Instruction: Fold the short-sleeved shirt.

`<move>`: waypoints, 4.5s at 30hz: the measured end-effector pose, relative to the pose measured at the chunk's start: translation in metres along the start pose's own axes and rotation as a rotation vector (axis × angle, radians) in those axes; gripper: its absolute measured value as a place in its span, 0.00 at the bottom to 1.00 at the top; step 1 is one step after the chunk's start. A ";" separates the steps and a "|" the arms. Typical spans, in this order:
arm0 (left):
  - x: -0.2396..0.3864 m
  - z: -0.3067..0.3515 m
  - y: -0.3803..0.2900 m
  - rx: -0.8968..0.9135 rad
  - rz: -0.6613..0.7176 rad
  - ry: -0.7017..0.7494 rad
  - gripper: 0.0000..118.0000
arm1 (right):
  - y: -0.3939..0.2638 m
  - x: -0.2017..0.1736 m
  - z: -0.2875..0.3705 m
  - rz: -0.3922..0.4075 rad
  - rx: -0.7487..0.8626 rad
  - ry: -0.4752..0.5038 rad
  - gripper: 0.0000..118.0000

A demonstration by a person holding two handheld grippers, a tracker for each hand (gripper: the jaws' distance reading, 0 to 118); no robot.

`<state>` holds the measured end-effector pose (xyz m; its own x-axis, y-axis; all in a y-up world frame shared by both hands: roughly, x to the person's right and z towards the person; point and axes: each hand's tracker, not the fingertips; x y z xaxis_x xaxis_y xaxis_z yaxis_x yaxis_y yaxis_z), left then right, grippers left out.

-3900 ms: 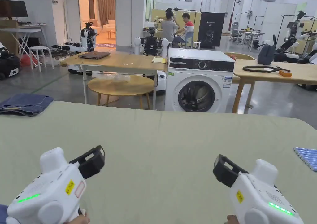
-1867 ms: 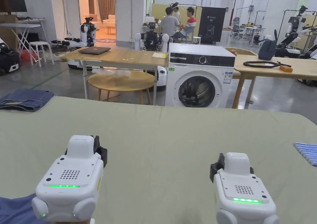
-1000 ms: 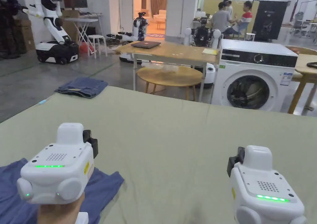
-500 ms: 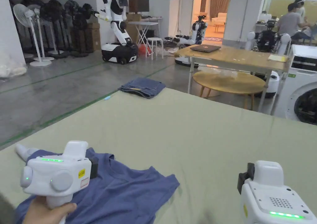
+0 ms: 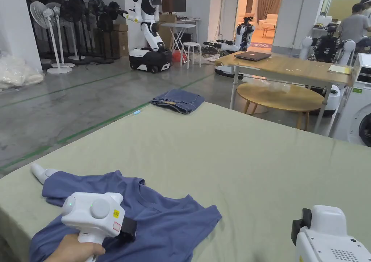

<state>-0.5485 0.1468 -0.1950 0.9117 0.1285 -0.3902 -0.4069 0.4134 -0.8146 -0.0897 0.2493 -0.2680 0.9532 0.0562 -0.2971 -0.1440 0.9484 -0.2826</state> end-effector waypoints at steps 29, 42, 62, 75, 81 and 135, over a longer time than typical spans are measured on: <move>0.113 0.165 0.062 0.675 -0.223 -0.176 0.00 | 0.004 0.060 0.020 -0.080 0.014 -0.110 0.00; 0.312 0.222 0.085 0.753 -0.441 -0.505 0.00 | 0.014 0.147 0.077 -0.140 0.089 -0.276 0.00; 0.553 0.095 -0.043 0.329 -0.661 -0.743 0.00 | -0.029 0.263 0.156 -0.200 0.036 -0.525 0.00; 0.470 0.119 -0.022 0.482 -0.585 -0.652 0.43 | -0.020 0.246 0.145 -0.186 0.052 -0.454 0.00; 0.392 0.136 -0.029 0.595 -0.470 -0.527 0.40 | -0.008 0.218 0.133 -0.141 0.097 -0.409 0.00; 0.314 -0.020 0.054 0.223 -0.397 -0.239 0.00 | -0.053 0.324 0.056 -0.268 -0.362 -0.369 0.00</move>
<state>-0.2848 0.1913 -0.3700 0.9916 0.1140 0.0606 -0.0285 0.6512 -0.7583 0.2418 0.2346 -0.2979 0.9891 -0.0040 0.1473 0.0951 0.7808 -0.6175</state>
